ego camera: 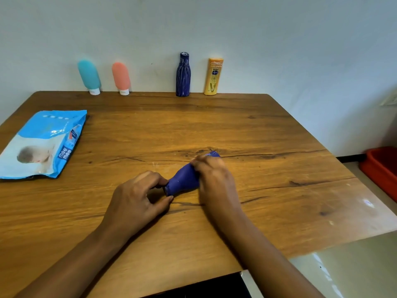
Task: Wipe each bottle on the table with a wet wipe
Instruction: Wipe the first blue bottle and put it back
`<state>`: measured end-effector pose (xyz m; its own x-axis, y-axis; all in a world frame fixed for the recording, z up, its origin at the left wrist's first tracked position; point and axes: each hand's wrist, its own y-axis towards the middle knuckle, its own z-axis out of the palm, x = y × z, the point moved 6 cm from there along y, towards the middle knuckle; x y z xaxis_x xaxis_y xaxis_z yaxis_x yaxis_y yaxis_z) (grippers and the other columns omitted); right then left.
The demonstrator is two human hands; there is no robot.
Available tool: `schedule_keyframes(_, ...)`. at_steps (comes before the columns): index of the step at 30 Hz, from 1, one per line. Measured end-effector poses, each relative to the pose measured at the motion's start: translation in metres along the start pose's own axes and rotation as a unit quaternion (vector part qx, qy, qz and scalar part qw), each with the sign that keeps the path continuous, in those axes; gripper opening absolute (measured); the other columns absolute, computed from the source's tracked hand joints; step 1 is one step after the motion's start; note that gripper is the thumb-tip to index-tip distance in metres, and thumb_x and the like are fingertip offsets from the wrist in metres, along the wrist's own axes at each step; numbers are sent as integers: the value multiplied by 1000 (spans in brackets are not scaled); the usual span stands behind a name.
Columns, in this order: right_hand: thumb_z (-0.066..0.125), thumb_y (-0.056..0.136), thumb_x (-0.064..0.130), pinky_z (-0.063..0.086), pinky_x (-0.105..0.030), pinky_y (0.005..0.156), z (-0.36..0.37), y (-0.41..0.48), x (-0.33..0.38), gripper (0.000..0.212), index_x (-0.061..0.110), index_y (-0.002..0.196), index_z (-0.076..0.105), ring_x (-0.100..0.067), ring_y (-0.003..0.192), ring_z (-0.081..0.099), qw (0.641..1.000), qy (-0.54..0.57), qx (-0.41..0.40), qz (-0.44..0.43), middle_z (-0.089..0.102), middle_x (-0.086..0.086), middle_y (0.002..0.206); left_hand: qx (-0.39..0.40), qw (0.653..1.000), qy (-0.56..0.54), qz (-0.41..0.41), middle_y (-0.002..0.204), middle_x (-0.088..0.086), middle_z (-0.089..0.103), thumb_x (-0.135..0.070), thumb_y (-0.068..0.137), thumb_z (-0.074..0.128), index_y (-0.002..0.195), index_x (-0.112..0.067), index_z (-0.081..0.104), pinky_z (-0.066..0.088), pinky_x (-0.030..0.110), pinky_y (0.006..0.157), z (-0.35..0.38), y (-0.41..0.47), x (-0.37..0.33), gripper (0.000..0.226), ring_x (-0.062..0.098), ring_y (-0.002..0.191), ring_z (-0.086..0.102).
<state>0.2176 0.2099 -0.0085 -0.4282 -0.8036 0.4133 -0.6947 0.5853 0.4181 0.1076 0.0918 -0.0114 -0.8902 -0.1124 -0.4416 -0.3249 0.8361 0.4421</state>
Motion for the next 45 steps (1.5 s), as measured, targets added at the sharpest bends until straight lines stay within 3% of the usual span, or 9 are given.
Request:
schedule_keyframes(4, 54, 88, 7, 43, -23, 88, -15, 11, -33, 29, 14, 115, 61, -10, 100, 47, 996, -7, -28, 87, 58, -2, 112, -6, 1000, 2, 20, 86, -10, 62, -47, 72, 56, 91, -21, 61, 50, 22, 61, 1, 0, -2, 33, 2, 78, 55)
schedule_keyframes(10, 69, 77, 3, 50, -27, 86, 4, -18, 36, 41, 9, 117, 61, -17, 107, 53, 996, -16, 44, -72, 59, -6, 116, 11, 996, 62, 58, 86, -1, 63, -44, 75, 54, 91, -15, 63, 52, 29, 55, 4, 0, -7, 34, 15, 73, 60)
schedule_keyframes(13, 59, 84, 4, 45, -28, 95, -10, -2, -6, 36, 12, 119, 60, -15, 108, 51, 1000, -7, 7, 17, 57, -4, 119, 7, 996, 55, 68, 87, -1, 65, -42, 74, 54, 92, -15, 63, 53, 28, 58, 3, 0, -10, 33, 14, 76, 61)
schedule_keyframes(16, 55, 86, 6, 47, -31, 90, -23, 12, -39, 28, 15, 112, 62, -10, 99, 48, 997, 4, -23, 80, 57, -1, 109, 7, 997, 46, 68, 88, -1, 65, -41, 74, 54, 94, -16, 62, 54, 29, 59, 3, 0, -11, 33, 13, 77, 62)
schedule_keyframes(23, 68, 79, 3, 52, -29, 84, 5, -21, 33, 39, 8, 117, 61, -19, 106, 54, 994, -2, 47, -97, 60, -7, 116, 23, 995, 77, 65, 86, 0, 64, -41, 76, 53, 91, -14, 64, 51, 26, 56, 5, 0, -8, 33, 15, 74, 61)
schedule_keyframes(29, 57, 85, 4, 45, -25, 90, -14, 7, -37, 31, 11, 115, 63, -14, 102, 51, 998, 3, -34, 60, 59, -5, 111, 8, 999, 26, 35, 86, -4, 66, -43, 73, 57, 91, -18, 63, 48, 24, 63, 3, 1, -5, 32, 7, 78, 58)
schedule_keyframes(36, 63, 85, 5, 52, -29, 81, 14, -29, 29, 35, 6, 120, 60, -21, 103, 55, 991, 31, 43, -123, 60, -9, 118, 3, 1000, -16, -24, 81, -10, 66, -50, 68, 57, 89, -19, 68, 44, 16, 67, 2, 2, 5, 39, 0, 78, 56)
schedule_keyframes(41, 57, 83, -2, 45, -25, 86, -10, 7, -51, 30, 7, 110, 66, -22, 97, 56, 997, 10, -42, 60, 63, -8, 107, -17, 998, -41, -54, 81, -11, 68, -53, 64, 60, 89, -21, 69, 44, 22, 66, 0, 3, 8, 41, 2, 80, 56)
schedule_keyframes(45, 60, 83, -1, 48, -30, 85, 0, -2, -23, 32, 6, 114, 65, -22, 98, 55, 1000, -7, -28, 11, 62, -8, 110, -12, 996, -42, -80, 82, -13, 67, -55, 62, 61, 90, -24, 69, 46, 21, 64, -1, 3, 12, 43, 2, 75, 58)
